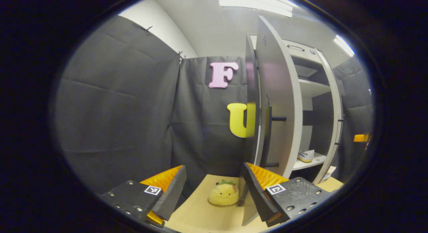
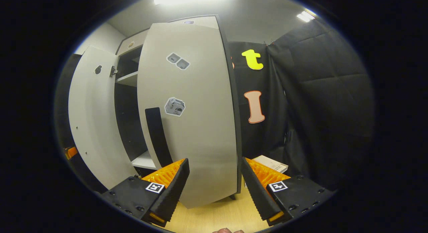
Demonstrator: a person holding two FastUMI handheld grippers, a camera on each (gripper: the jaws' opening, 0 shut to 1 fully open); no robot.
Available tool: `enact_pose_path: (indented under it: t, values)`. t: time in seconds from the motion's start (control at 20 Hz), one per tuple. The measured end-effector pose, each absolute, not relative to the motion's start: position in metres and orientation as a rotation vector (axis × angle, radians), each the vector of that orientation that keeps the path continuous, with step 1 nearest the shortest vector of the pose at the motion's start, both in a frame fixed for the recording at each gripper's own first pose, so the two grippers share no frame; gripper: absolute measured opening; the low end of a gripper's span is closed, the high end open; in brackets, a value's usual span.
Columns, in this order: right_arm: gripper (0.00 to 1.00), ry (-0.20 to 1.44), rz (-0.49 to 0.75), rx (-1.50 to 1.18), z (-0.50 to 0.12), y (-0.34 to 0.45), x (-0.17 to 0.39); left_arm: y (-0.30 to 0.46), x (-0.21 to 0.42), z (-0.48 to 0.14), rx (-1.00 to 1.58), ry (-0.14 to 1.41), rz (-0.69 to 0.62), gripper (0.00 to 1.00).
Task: Grab one shoe with the right hand and put it into the shoe cabinet, grab the other shoe with the left hand and put it into the shoe cabinet; then close the right door with the right hand and the left door with the left hand.
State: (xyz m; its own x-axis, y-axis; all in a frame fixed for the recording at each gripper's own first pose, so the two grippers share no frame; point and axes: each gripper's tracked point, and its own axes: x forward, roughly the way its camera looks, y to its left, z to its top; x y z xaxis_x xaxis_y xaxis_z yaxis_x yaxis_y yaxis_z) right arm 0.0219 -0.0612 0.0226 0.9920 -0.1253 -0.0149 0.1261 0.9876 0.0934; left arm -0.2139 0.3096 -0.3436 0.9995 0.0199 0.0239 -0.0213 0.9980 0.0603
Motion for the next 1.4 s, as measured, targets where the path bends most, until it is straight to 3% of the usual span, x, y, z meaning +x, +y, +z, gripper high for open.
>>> enact_pose_path:
  t: [0.25, 0.65, 0.8, 0.95, 1.05, 1.15, 1.2, 1.4]
  values:
    - [0.97, 0.053, -0.176, 0.094, 0.007, -0.069, 0.006, 0.321, -0.166, -0.306, 0.041, -0.068, -0.050, 0.97]
    - [0.97, 0.051, -0.263, 0.101, 0.006, -0.093, -0.007, 0.283, -0.133, -0.311, -0.014, -0.034, -0.187, 0.97]
    - [0.98, 0.066, -0.290, 0.125, -0.001, -0.103, -0.011, 0.285, -0.135, -0.309, 0.032, -0.040, -0.157, 0.92]
    - [0.97, 0.083, -0.305, 0.143, -0.008, -0.108, -0.013, 0.284, -0.138, -0.312, 0.024, -0.020, -0.138, 0.96]
    - [0.97, 0.095, -0.302, 0.143, -0.011, -0.110, -0.009, 0.280, -0.140, -0.313, 0.017, -0.011, -0.134, 0.93]
    - [0.98, 0.091, -0.288, 0.144, -0.011, -0.111, -0.004, 0.260, -0.149, -0.320, 0.017, 0.002, -0.147, 0.96]
    - [0.98, 0.090, -0.276, 0.143, -0.012, -0.111, 0.002, 0.248, -0.154, -0.324, 0.023, 0.011, -0.147, 0.93]
    - [0.97, 0.091, -0.192, 0.154, -0.013, -0.119, 0.030, 0.225, -0.170, -0.332, 0.028, 0.025, -0.039, 0.92]
